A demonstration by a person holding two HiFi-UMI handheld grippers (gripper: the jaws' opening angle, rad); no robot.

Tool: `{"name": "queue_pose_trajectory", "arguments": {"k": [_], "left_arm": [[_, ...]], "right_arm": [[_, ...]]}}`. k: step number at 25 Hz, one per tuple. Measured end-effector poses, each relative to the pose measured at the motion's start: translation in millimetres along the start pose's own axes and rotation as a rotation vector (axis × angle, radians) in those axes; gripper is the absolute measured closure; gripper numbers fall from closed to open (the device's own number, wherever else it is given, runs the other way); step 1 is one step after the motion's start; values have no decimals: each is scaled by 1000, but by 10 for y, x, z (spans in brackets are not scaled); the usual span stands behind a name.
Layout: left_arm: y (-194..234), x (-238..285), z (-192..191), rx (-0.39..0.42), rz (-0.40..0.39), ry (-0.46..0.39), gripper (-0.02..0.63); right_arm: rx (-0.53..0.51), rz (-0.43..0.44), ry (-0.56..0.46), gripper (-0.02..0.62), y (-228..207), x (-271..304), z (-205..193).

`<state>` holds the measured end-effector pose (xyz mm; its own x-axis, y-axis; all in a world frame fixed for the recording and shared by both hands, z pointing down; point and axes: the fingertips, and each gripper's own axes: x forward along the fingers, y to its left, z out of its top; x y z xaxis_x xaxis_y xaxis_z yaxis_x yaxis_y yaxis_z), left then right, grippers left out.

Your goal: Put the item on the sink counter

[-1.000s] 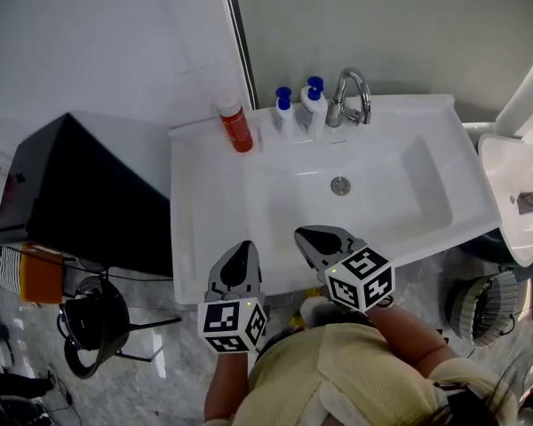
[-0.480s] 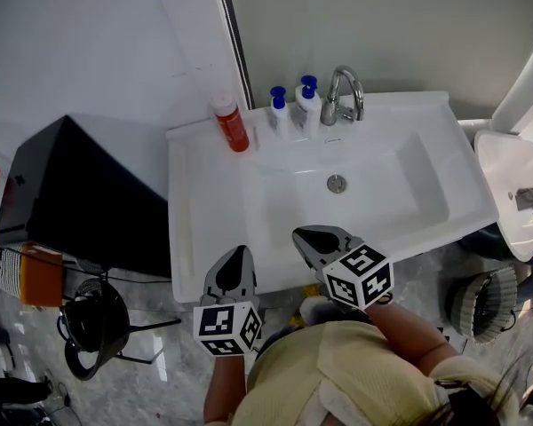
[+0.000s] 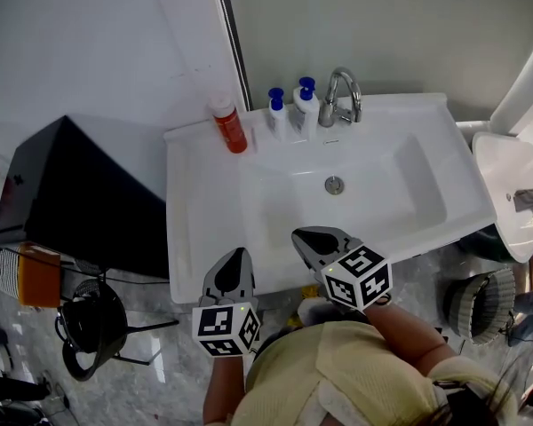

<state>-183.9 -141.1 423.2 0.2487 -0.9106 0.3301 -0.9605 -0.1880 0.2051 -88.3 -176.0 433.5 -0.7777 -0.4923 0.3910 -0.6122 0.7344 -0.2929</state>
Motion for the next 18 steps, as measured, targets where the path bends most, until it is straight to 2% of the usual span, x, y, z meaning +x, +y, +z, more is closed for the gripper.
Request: {"name": "queue_pose_trajectory", "arguments": {"k": [18], "left_arm": [[29,83,25,4,8,3,563]], "right_arm": [[-6,-2,-9,572,-82,41,68]]}}
